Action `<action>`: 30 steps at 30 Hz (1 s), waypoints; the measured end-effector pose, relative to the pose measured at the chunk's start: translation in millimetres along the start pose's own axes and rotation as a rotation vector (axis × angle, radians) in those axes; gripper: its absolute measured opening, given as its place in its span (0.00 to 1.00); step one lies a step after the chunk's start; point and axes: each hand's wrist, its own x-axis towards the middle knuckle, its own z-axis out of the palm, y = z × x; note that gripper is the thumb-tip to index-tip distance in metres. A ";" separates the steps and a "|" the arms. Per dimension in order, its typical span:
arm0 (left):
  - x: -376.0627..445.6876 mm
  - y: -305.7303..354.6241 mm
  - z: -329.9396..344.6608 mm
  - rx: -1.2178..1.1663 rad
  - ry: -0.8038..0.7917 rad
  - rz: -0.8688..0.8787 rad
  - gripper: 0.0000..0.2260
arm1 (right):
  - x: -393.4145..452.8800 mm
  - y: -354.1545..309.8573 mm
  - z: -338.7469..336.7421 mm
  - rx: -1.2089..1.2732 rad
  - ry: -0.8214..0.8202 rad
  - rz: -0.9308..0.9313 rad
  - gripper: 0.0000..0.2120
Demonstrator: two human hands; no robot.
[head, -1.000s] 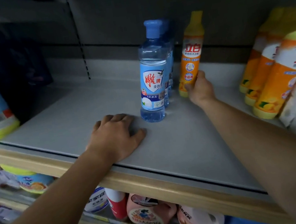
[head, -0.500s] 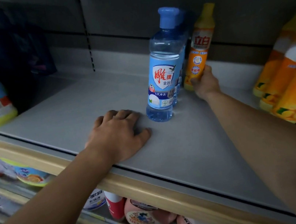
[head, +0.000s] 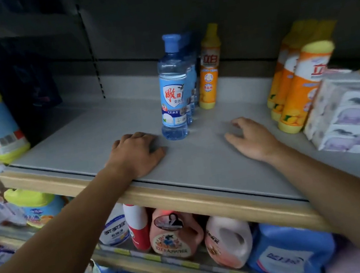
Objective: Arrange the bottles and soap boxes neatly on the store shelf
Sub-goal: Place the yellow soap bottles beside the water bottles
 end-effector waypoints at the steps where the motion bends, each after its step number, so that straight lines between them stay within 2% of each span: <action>1: -4.2 1.6 -3.3 -0.008 0.007 0.029 0.24 | -17.6 5.1 -7.5 -0.017 -0.014 -0.008 0.25; 6: -32.7 27.7 -13.7 -0.140 0.040 0.123 0.15 | -89.3 36.3 -45.2 -0.099 -0.049 0.021 0.24; 11: -48.5 92.2 -15.6 -0.389 0.030 0.184 0.19 | -130.0 64.0 -70.4 -0.150 0.039 0.033 0.22; 15: -43.2 150.6 -18.6 -0.568 0.077 0.259 0.18 | -148.9 84.1 -84.6 -0.222 0.053 0.144 0.25; 18: -32.8 191.5 -20.4 -0.615 0.073 0.290 0.18 | -155.8 92.4 -86.3 -0.238 0.057 0.221 0.26; 30: 57.0 306.4 -44.4 -0.690 0.201 0.274 0.21 | -153.5 100.8 -75.4 -0.228 0.109 0.215 0.24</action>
